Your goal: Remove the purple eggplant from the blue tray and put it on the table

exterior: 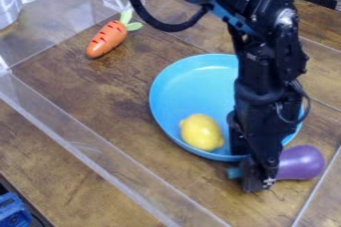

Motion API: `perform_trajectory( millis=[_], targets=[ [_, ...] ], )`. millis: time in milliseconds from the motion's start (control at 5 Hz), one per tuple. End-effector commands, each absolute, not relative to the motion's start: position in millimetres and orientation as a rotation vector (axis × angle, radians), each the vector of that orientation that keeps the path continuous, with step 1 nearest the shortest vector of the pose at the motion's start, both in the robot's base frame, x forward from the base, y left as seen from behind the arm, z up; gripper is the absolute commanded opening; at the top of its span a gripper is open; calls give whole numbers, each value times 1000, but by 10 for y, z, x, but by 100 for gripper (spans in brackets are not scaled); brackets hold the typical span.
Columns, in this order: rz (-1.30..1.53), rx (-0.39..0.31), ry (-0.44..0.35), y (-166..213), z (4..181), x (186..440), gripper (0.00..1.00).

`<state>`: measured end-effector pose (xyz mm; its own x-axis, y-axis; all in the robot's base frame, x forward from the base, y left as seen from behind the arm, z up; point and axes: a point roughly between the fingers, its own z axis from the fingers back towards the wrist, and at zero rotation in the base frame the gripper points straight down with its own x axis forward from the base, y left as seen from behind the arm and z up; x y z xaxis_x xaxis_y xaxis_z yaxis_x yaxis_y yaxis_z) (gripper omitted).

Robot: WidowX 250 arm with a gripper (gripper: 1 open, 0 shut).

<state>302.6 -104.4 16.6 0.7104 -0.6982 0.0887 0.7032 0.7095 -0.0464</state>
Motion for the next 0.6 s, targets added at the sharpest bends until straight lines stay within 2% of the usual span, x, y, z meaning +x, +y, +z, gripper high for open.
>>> perform_trajectory(
  millis=[0,400],
  targets=[
    [-707,-95,-28,-929,82,2957,100],
    [-701,-108,-40,-1001,115,2991,100]
  ],
)
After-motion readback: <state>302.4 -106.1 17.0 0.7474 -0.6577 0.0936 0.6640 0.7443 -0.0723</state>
